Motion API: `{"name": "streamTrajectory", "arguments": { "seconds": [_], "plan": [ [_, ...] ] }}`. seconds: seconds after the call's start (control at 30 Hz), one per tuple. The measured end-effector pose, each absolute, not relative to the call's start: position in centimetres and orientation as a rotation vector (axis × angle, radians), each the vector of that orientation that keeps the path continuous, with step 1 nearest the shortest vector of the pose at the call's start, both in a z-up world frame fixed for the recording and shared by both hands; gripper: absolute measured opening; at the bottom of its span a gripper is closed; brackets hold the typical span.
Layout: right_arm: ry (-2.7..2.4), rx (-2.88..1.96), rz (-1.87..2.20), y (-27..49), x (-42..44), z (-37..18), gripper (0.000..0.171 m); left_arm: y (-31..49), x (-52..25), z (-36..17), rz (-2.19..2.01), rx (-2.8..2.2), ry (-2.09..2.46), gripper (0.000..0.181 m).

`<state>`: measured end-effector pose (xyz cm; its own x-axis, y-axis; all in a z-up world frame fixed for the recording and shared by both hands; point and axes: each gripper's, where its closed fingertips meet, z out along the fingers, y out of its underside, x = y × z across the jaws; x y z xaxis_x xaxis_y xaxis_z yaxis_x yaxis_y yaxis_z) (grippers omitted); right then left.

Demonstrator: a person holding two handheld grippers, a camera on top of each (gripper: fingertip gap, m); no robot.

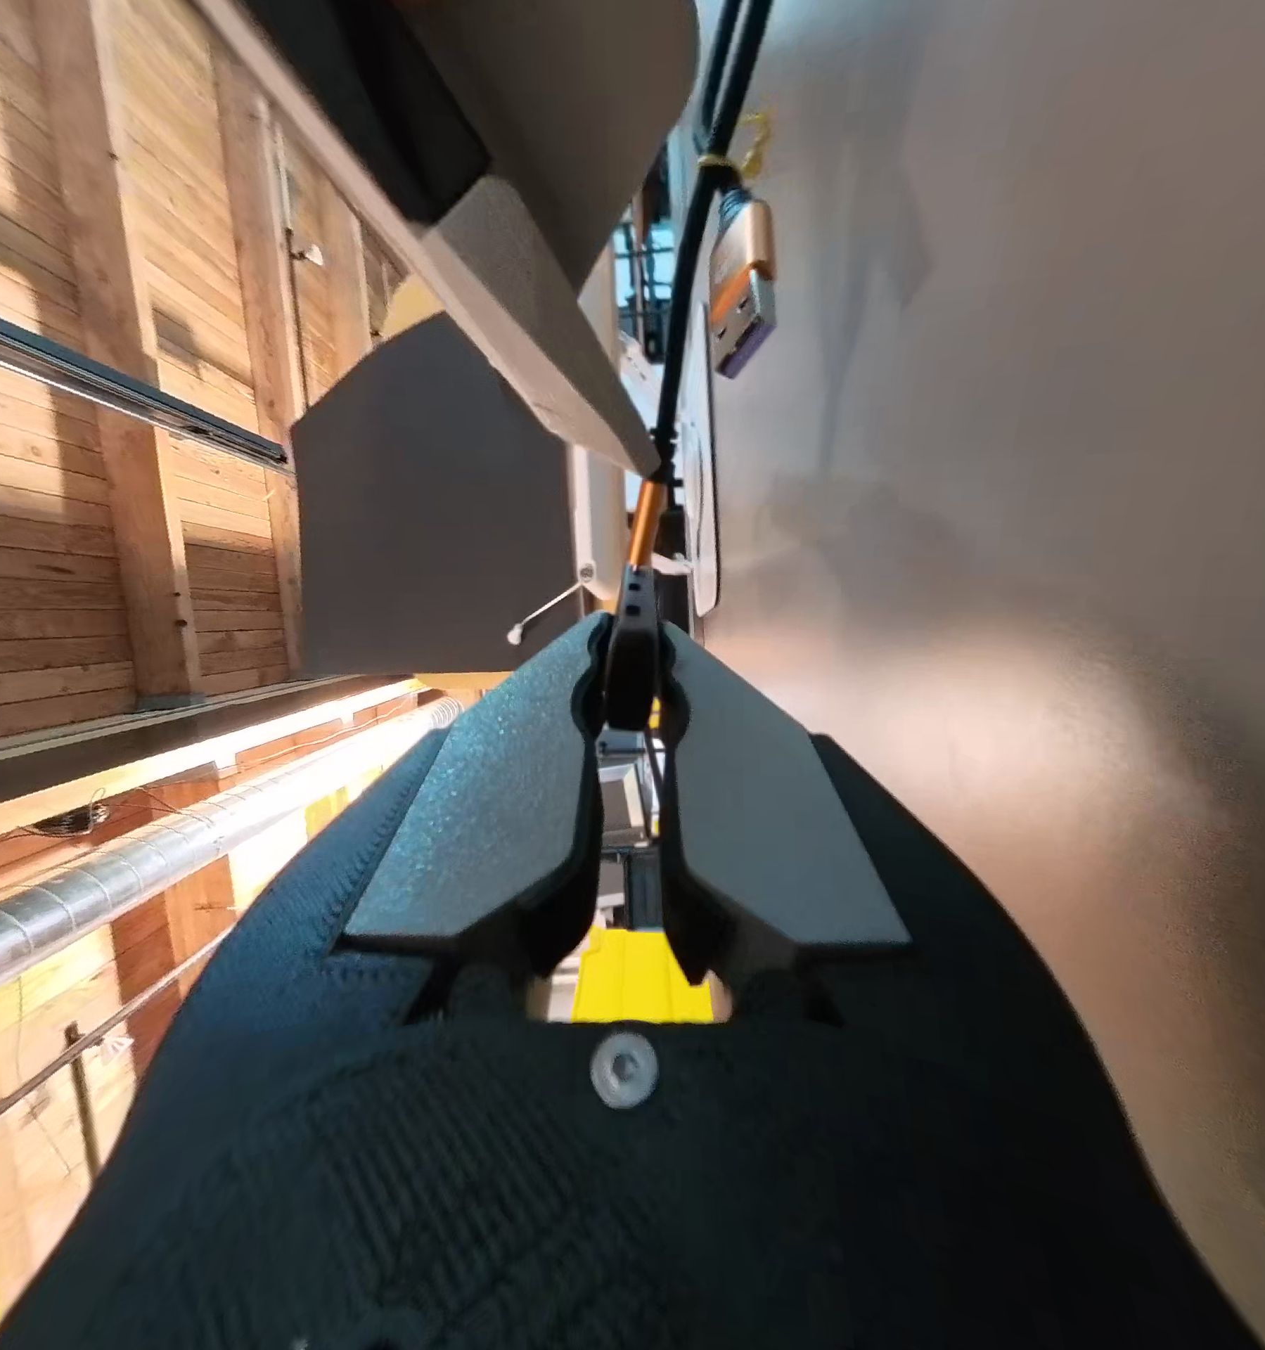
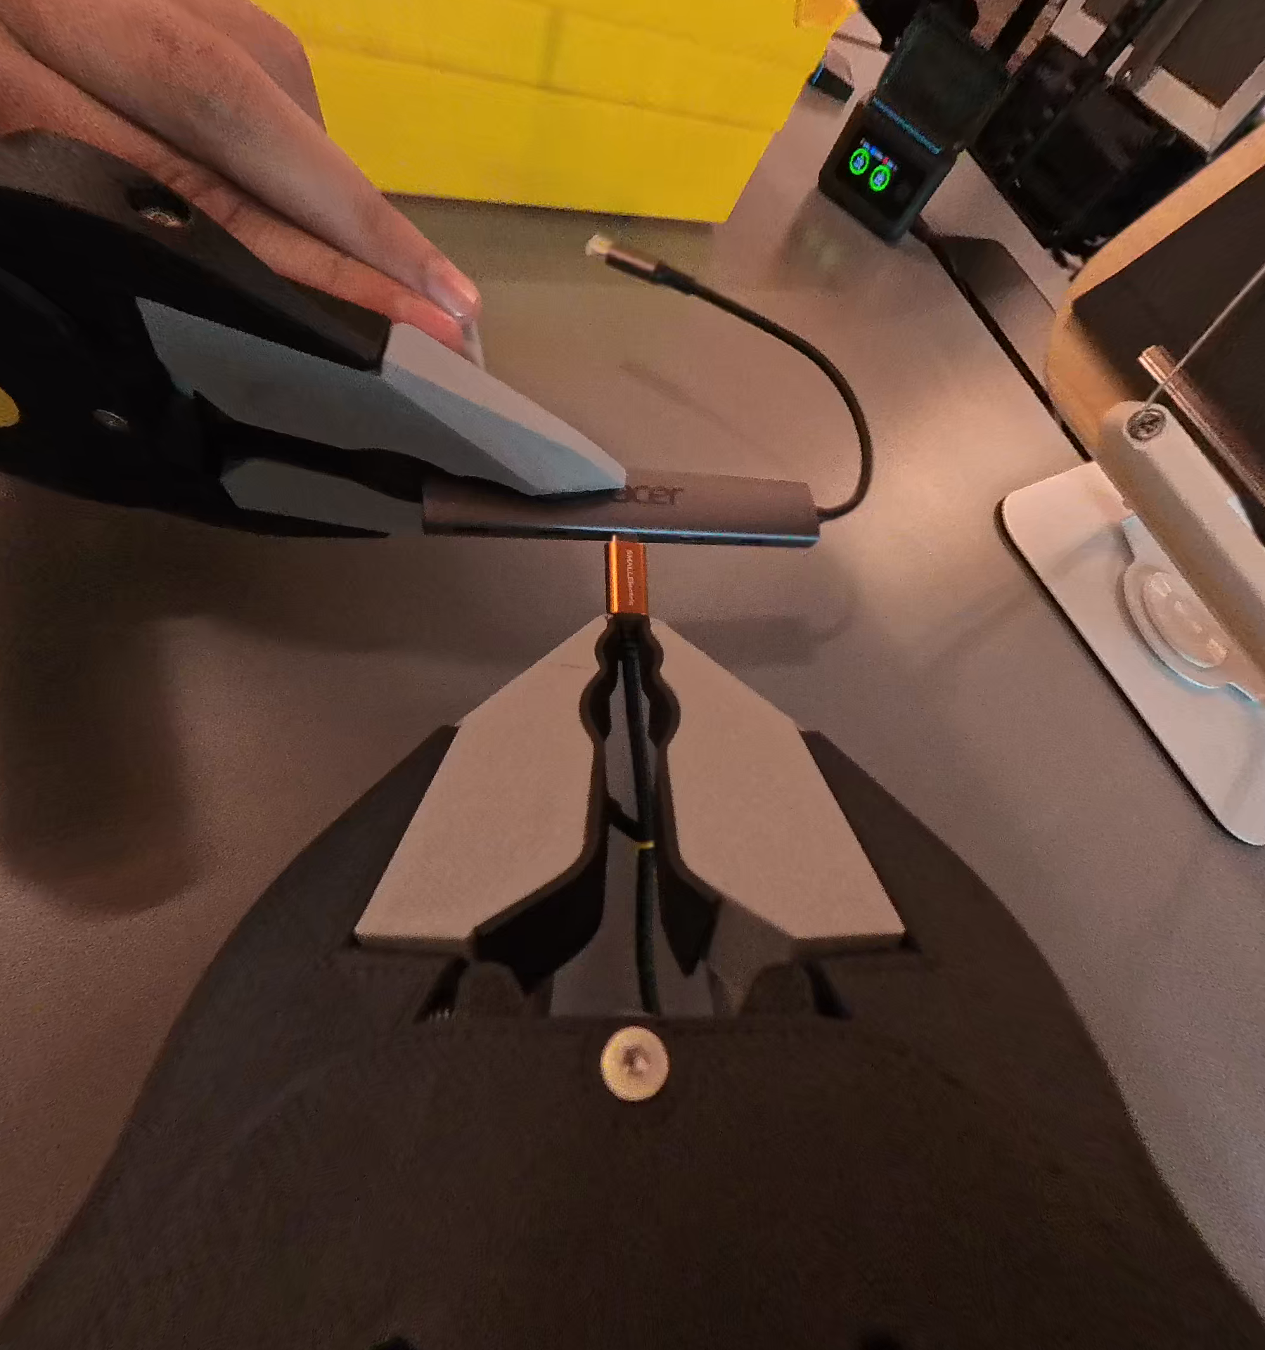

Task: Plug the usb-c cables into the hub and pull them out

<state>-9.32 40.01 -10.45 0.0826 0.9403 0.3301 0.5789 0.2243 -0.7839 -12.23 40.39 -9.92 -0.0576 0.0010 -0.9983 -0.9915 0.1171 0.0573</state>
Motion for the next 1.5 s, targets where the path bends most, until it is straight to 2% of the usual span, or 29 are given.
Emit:
{"name": "streamTrajectory", "arguments": {
  "seconds": [0.13, 0.23, 0.33, 0.5, 0.57, 0.6, 0.8, 1.03, 1.23, 1.5],
  "plan": [
    [-1.586, -1.406, 0.611, 39.7, -9.2, -9.3, 0.000, 39.8, -11.1, -9.8, 1.041, -1.082, 1.311, 0.008],
    [-1.666, -1.369, 0.749, 37.6, -9.8, -9.2, 0.000, 38.5, -7.2, -11.7, 0.912, -1.000, 1.452, 0.008],
    [-1.629, -1.353, 0.527, 39.9, -9.2, -9.6, 0.000, 39.5, -8.7, -11.2, 0.991, -1.029, 1.411, 0.007],
    [-1.552, -1.386, 0.707, 40.2, -8.5, -8.1, 0.000, 40.1, -11.3, -10.4, 1.001, -1.117, 1.319, 0.008],
    [-1.533, -1.396, 0.758, 40.4, -8.1, -7.4, 0.022, 40.3, -11.1, -10.6, 1.038, -1.100, 1.338, 0.008],
    [-1.533, -1.407, 0.767, 40.6, -7.9, -7.3, 0.025, 40.3, -10.8, -10.7, 1.043, -1.088, 1.346, 0.008],
    [-1.635, -1.514, 0.822, 40.3, -7.3, -9.6, 0.034, 40.2, -10.5, -10.5, 1.061, -1.054, 1.348, 0.007],
    [-1.702, -1.551, 0.886, 39.1, -7.9, -11.2, 0.006, 39.7, -9.9, -9.5, 1.069, -0.992, 1.320, 0.007],
    [-1.763, -1.514, 0.732, 39.4, -7.7, -12.2, 0.005, 40.0, -10.0, -10.8, 1.000, -1.054, 1.321, 0.007],
    [-1.772, -1.528, 0.741, 39.3, -7.6, -12.4, 0.004, 40.4, -10.8, -11.2, 1.006, -1.118, 1.310, 0.006]
  ]
}}
